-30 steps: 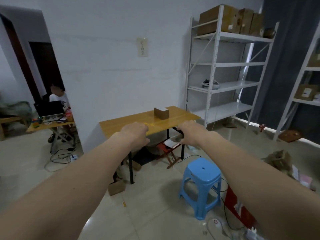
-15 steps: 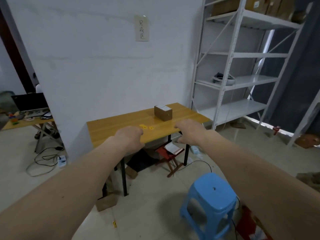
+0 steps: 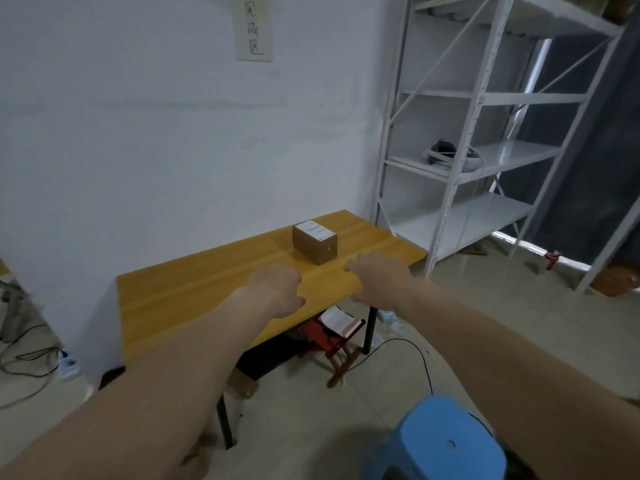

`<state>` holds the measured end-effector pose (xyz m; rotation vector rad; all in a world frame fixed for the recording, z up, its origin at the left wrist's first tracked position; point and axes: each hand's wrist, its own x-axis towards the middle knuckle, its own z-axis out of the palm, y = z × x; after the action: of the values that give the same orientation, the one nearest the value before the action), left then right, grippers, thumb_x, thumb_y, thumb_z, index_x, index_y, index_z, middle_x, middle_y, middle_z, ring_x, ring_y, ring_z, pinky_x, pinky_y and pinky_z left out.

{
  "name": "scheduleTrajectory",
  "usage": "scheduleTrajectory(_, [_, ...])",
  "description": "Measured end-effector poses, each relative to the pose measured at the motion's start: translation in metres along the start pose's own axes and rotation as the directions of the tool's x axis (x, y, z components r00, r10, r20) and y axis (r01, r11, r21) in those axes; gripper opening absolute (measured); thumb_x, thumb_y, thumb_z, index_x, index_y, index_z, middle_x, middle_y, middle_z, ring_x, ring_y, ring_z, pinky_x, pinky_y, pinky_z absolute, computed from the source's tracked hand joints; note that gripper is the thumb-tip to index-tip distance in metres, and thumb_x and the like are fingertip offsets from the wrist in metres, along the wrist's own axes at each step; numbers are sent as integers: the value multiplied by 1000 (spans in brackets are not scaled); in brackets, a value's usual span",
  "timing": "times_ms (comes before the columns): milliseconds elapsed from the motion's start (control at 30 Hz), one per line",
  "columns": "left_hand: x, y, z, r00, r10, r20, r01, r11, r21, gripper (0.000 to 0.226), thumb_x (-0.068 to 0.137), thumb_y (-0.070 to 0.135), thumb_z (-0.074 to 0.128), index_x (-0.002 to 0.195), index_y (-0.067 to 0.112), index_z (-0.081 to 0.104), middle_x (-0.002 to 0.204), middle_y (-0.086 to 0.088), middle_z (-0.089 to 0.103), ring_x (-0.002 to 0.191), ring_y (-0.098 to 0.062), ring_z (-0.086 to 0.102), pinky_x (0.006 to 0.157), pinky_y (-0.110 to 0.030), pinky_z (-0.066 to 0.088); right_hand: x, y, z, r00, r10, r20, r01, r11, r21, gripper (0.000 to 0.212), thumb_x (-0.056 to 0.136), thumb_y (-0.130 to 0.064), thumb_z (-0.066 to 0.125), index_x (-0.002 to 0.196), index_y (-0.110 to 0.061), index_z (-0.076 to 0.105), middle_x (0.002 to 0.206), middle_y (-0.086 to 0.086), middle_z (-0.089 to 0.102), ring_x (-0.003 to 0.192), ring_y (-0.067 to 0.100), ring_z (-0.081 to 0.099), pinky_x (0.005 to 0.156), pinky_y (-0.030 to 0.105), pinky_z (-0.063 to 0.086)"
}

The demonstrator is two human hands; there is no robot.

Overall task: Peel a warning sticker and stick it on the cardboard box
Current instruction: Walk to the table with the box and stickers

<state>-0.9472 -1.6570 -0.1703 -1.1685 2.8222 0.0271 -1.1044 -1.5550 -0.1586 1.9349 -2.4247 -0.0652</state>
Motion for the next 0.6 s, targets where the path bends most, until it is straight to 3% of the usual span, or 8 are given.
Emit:
scheduleTrajectory(267, [134,-12,18,998,-35,53,36,999,-21,43,89,39,53,125,17,51,128,-3,54,113,-24,53,85,-34,47,124,62,36,998,-42,43,41,999,24,54,83,-29,66,131,-14,46,129,9,51,120,28,46,95,40,46])
scheduleTrajectory(433, [226,-2,3,998,-58,9,58,997,-59,39,88,38,53,122,18,52,126,-5,56,113,-25,52,83,-35,47,203,119,37,997,-74,32,73,997,10,56,83,-28,66,132,-14,45,132,9,50,121,27,46,94,39,47])
scheduleTrajectory(600, [294,2,16,997,-71,-42,63,984,-165,44,89,40,52,129,23,47,135,-1,49,123,-23,45,94,-36,43,279,161,51,993,-114,38,113,993,19,55,83,-25,65,133,-14,45,132,9,51,122,28,46,99,40,44])
